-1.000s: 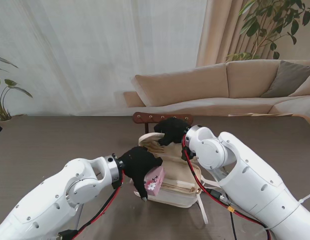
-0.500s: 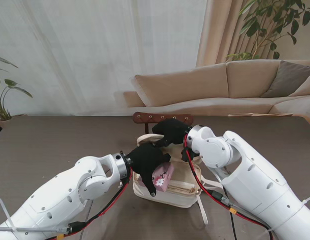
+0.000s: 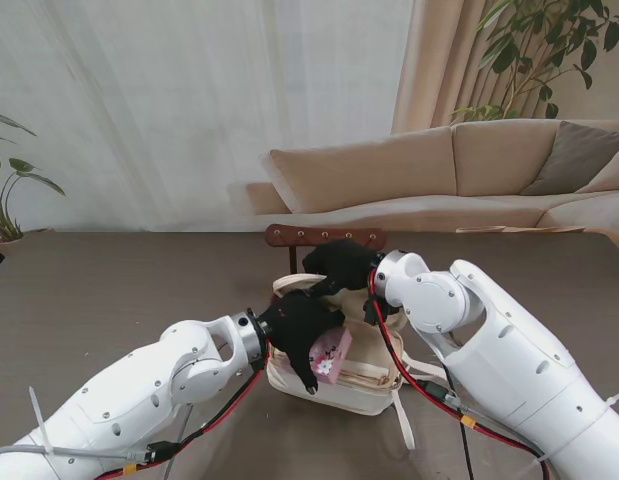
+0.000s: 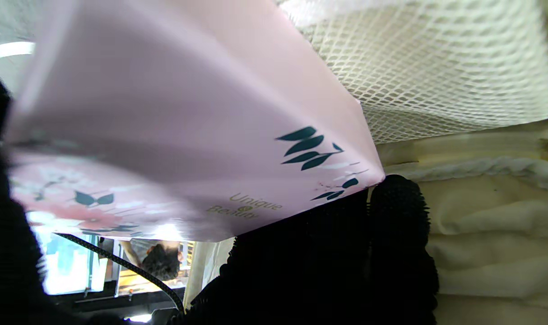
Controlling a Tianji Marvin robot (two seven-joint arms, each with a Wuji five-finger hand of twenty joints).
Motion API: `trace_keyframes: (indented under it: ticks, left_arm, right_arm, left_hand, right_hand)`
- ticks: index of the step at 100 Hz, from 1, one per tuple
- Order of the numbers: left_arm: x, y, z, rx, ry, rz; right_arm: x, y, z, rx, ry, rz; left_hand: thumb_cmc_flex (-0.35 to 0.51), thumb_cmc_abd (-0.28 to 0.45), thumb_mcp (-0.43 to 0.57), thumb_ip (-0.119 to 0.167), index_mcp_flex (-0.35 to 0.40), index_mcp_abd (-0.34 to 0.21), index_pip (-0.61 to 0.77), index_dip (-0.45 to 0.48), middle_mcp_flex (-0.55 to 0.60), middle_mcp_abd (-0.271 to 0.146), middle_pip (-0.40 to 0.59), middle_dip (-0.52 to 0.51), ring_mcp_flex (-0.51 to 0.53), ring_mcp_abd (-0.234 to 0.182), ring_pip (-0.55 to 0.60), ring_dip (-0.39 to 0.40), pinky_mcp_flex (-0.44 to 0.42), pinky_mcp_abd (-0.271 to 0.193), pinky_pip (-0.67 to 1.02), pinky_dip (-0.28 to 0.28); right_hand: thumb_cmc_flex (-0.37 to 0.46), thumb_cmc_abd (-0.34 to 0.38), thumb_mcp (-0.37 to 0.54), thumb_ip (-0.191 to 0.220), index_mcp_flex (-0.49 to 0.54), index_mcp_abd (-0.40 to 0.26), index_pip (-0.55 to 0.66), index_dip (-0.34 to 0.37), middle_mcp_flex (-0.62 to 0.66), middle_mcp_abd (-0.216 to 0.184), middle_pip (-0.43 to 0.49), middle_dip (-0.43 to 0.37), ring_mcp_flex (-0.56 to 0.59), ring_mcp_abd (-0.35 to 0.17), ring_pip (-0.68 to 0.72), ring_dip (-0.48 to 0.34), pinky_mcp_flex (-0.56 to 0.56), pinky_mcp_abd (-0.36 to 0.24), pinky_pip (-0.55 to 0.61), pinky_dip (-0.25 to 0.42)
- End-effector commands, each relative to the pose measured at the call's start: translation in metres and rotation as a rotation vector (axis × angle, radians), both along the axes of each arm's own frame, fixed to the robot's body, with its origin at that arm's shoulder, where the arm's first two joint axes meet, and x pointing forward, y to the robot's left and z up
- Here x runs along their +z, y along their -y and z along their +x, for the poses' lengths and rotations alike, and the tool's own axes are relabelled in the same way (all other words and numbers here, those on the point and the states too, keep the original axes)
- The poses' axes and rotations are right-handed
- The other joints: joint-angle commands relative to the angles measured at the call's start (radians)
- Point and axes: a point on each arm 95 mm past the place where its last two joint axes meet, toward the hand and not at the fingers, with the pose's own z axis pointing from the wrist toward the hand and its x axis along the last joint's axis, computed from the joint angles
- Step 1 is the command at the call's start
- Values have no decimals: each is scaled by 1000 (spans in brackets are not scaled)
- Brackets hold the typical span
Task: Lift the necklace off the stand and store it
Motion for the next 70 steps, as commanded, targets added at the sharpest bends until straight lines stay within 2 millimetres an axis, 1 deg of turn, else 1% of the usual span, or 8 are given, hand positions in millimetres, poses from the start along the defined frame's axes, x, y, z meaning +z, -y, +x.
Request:
trace_keyframes:
  ticks: [1,19,23,34,45,52,69,70]
  left_arm:
    - [4,5,3,6,4,3]
    - [-1,6,3,4,26,15]
    - [-2,6,3,4,33,20]
    - [-3,5,3,5,50,33]
    - [0,5,1,8,57,40]
    - [5,4,-3,15,48,47]
    - [7,3,-5,32,42,50]
    - [7,3,-5,33,42,50]
  right_arm:
    - [-2,-9,-6,38,-18,1]
    - [-4,-8,-6,44,-32,6]
    - [-4,-8,-6,45,-36,8]
    - [-5,-7,-6,46,-44,12]
    - [-4,-7,-6,47,-48,15]
    - [-4,-7,-6,46,-53,18]
    - [-3,-6,-5,45,-59,21]
    - [-3,-6,-5,45,-59,20]
  left_hand:
    - [550,220,571,-28,128,-336,372,84,13,-133,159,120,91,-223,107,1,-35,-95,153,61]
    - [518,217,561,-38,137,-309,69,14,-21,-121,50,13,37,-192,18,24,-91,-82,72,39]
    - [497,219,564,-40,147,-297,-37,-3,-35,-115,17,-43,-15,-177,-10,35,-120,-72,29,28]
    - [412,246,610,-38,174,-265,-242,-18,-111,-109,62,-239,-125,-160,-33,23,-177,-64,-48,7]
    - [341,287,640,4,184,-233,-389,-32,-160,-108,59,-527,-217,-145,-77,13,-239,-49,-158,-48]
    - [310,319,648,51,176,-200,-457,-66,-180,-100,25,-576,-275,-130,-100,8,-278,-45,-232,-89]
    - [270,358,617,52,132,-137,-566,-133,-245,-72,-39,-664,-407,-109,-144,-6,-368,-43,-381,-190]
    - [267,380,565,56,131,-132,-572,-139,-250,-69,-42,-673,-417,-106,-146,-7,-371,-44,-388,-196]
  right_hand:
    - [27,32,36,17,21,-138,24,2,67,-26,-4,-3,30,-43,3,4,126,6,41,20]
    - [27,32,37,17,23,-139,23,2,68,-25,-3,-3,30,-42,5,5,126,5,40,20]
    - [28,31,37,17,24,-140,23,3,69,-25,-3,-2,30,-42,5,6,126,5,40,20]
    - [28,31,37,17,26,-140,22,4,69,-23,-3,-2,30,-41,7,7,126,5,40,21]
    - [29,30,37,17,27,-140,21,5,69,-22,-3,-2,30,-40,8,8,126,5,40,21]
    - [29,29,38,17,28,-140,20,5,70,-22,-3,-2,30,-38,9,9,126,5,40,21]
    - [30,29,37,17,28,-139,18,7,70,-21,-3,-1,30,-39,9,10,126,5,39,22]
    - [30,30,37,17,28,-139,18,7,70,-21,-3,-1,30,-40,9,10,126,5,39,22]
